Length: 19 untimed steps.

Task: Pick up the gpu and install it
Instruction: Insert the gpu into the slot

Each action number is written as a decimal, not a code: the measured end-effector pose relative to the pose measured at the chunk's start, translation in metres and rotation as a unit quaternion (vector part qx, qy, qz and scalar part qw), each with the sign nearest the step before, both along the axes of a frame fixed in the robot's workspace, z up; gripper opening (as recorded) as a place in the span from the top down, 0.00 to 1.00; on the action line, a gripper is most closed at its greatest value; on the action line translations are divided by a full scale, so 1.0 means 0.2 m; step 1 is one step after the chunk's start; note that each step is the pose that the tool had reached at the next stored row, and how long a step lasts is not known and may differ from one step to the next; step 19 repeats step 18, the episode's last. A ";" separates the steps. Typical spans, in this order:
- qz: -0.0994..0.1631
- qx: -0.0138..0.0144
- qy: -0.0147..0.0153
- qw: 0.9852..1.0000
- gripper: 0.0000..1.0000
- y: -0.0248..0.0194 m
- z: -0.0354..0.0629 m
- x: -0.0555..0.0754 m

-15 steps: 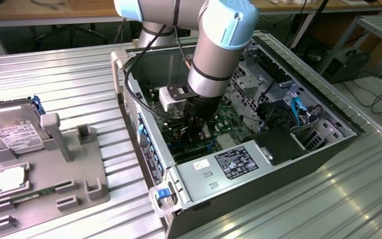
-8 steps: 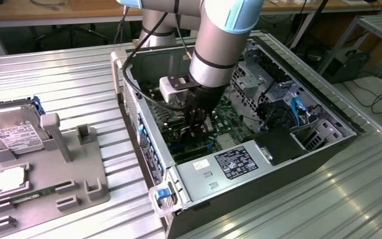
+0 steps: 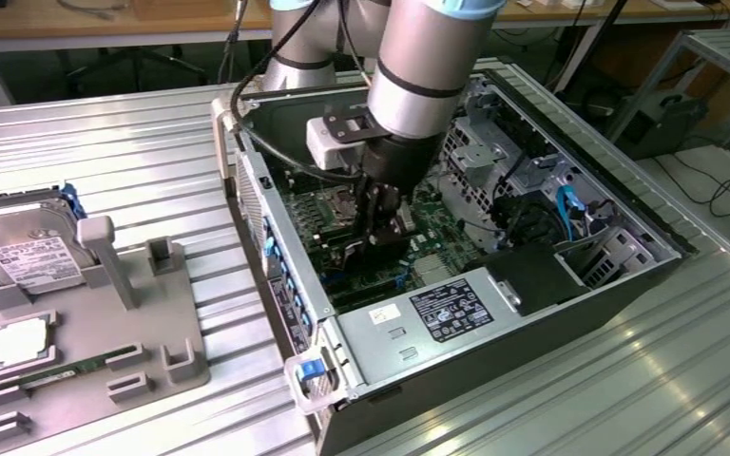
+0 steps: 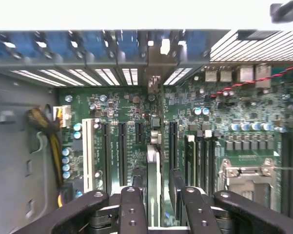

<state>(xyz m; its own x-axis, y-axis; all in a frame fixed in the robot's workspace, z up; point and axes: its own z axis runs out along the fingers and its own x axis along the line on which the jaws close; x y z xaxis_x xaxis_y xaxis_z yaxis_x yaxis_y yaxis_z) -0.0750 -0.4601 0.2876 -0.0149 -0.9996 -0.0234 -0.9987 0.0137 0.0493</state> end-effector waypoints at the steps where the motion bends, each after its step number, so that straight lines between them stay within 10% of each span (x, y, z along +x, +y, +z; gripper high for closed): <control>1: 0.000 0.000 0.000 1.000 0.65 0.000 0.002 0.00; 9: 0.000 0.000 0.000 1.000 0.89 0.000 0.003 0.00; 19: 0.000 0.000 0.000 1.000 0.89 0.000 0.003 0.00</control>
